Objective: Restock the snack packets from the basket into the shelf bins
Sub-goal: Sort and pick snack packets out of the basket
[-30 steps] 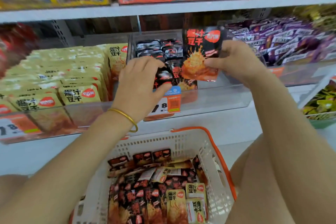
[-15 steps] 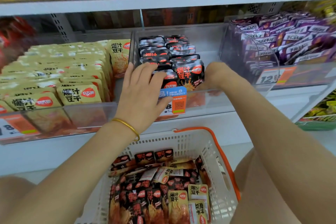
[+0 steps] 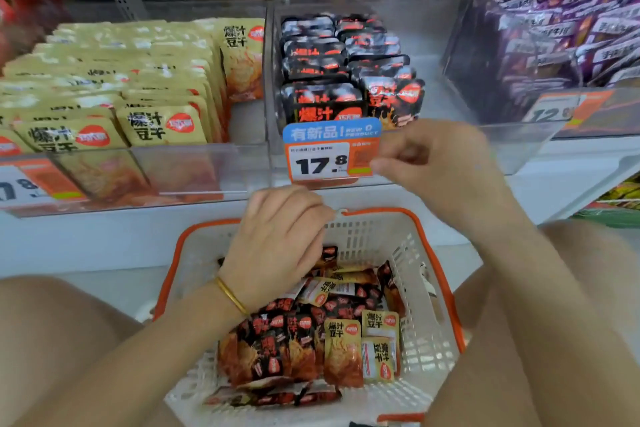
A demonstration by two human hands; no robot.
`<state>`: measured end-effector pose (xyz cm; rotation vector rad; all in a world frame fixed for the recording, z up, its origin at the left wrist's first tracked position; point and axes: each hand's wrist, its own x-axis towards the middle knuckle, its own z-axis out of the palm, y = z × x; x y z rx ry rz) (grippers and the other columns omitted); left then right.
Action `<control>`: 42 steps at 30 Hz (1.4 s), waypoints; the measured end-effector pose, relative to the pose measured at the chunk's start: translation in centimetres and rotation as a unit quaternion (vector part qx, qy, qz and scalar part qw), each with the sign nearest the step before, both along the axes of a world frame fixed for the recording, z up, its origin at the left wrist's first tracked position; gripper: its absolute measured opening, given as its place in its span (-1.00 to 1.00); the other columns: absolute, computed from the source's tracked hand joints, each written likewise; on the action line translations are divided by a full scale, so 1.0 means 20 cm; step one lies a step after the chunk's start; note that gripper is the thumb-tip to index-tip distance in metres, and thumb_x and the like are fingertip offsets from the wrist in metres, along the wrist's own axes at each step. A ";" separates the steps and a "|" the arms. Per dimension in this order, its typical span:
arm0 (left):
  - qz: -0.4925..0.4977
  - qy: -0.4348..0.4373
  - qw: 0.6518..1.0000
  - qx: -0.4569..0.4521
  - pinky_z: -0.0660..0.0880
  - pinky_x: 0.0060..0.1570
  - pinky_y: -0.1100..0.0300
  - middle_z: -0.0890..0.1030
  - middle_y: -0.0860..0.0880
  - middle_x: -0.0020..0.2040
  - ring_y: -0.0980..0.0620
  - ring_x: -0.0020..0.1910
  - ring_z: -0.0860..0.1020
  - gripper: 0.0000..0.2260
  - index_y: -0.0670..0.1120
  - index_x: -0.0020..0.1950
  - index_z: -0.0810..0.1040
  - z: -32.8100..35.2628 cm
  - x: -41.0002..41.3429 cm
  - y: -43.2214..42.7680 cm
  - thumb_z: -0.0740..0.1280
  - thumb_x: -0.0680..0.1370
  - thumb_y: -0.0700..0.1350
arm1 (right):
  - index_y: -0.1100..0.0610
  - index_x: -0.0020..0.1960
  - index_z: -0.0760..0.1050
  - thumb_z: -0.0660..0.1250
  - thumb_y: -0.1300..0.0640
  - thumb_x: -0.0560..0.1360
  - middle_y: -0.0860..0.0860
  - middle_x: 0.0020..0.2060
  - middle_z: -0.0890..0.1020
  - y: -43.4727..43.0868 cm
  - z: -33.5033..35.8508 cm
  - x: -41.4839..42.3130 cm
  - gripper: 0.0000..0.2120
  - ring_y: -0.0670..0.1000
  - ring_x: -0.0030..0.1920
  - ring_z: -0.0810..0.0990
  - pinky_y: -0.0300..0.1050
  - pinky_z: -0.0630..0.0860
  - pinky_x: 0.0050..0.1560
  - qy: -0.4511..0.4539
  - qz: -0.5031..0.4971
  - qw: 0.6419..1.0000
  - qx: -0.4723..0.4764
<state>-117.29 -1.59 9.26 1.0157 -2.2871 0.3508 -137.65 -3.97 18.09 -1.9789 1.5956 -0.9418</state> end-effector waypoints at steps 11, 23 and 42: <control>0.151 -0.266 0.833 0.461 0.40 0.04 0.08 0.49 -0.03 0.09 -0.08 0.12 0.39 -0.79 -0.03 0.13 0.51 -0.65 0.24 -0.06 0.16 0.56 -0.18 | 0.44 -0.11 0.55 0.24 0.28 0.53 0.40 -0.10 0.58 -0.01 -1.31 0.32 -0.79 0.17 -0.35 0.50 -0.26 0.36 -0.43 0.183 0.211 0.837 0.471; 0.156 -0.176 0.808 0.539 0.35 0.23 0.06 0.46 -0.02 0.23 -0.07 0.25 0.33 -0.70 -0.01 0.30 0.45 -0.72 0.27 -0.12 0.13 0.60 -0.18 | 0.20 0.42 0.32 0.27 0.28 0.55 0.14 0.34 0.36 0.18 -1.76 0.49 -0.55 0.15 0.20 0.51 -0.01 0.56 0.05 -0.006 0.095 0.744 0.662; 0.103 0.103 0.813 0.563 0.27 -0.29 0.28 0.49 -0.11 -0.17 -0.06 -0.17 0.46 -0.80 -0.25 -0.01 0.52 -0.20 0.02 -0.11 0.37 0.52 -0.11 | 0.12 -0.01 0.47 0.38 0.27 0.47 0.04 -0.27 0.59 -0.06 -0.61 0.00 -0.86 -0.06 -0.34 0.58 -0.28 0.50 -0.36 -0.195 0.131 0.873 0.427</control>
